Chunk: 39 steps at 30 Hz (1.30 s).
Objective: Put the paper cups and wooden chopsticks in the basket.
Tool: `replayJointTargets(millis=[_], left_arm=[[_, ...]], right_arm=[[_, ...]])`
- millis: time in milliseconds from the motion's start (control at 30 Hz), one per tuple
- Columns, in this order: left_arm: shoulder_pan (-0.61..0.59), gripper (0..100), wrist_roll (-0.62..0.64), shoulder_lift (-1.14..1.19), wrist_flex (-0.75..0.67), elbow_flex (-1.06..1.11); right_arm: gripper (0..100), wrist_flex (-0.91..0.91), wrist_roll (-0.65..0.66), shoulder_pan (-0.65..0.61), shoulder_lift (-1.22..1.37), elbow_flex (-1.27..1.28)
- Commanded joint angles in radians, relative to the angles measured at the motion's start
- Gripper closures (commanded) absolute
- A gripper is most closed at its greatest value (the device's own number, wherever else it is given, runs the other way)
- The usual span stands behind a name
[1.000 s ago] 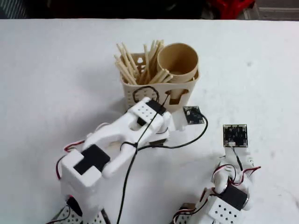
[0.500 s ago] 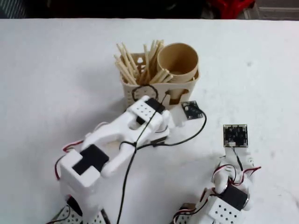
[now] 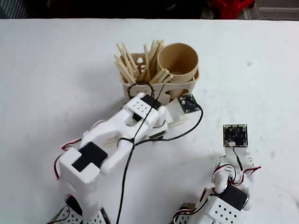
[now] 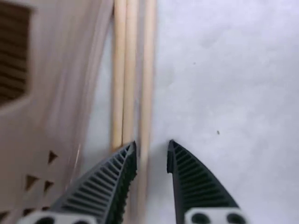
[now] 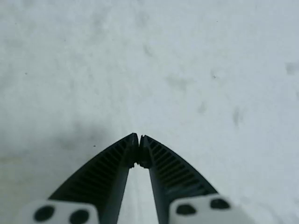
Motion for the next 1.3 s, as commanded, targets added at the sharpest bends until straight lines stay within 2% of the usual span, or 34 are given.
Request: replayJointTargets(millis=[0, 167, 267, 533, 767, 967, 1133, 1267], left_arm=[[-0.047, 88, -0.005, 0.047, -0.008, -0.072], [-0.022, 88, -0.006, 0.122, 0.12, -0.164], [0.018, 88, -0.057, 0.131, 0.169, -0.16], [0.113, 94, -0.075, 0.027, 0.187, -0.064], [0.091, 94, -0.068, -0.234, 0.18, 0.018], [0.09, 94, -0.06, -0.57, 0.178, 0.101], [0.091, 94, 0.083, -0.874, 0.1, 0.1], [0.094, 94, 0.101, -1.032, 0.049, 0.046]], right_arm=[[98.1, 0.005, -0.003, -0.005, -0.005, 0.005], [98.1, 0.005, -0.003, -0.005, -0.005, 0.005], [98.1, 0.005, -0.003, -0.005, -0.005, 0.005], [98.1, 0.005, -0.003, -0.005, -0.005, 0.005], [98.1, 0.005, -0.003, -0.005, -0.005, 0.005], [98.1, 0.005, -0.003, -0.005, -0.01, 0.005], [98.1, 0.005, -0.003, -0.007, -0.012, 0.005], [98.1, 0.005, -0.003, -0.005, -0.01, 0.005]])
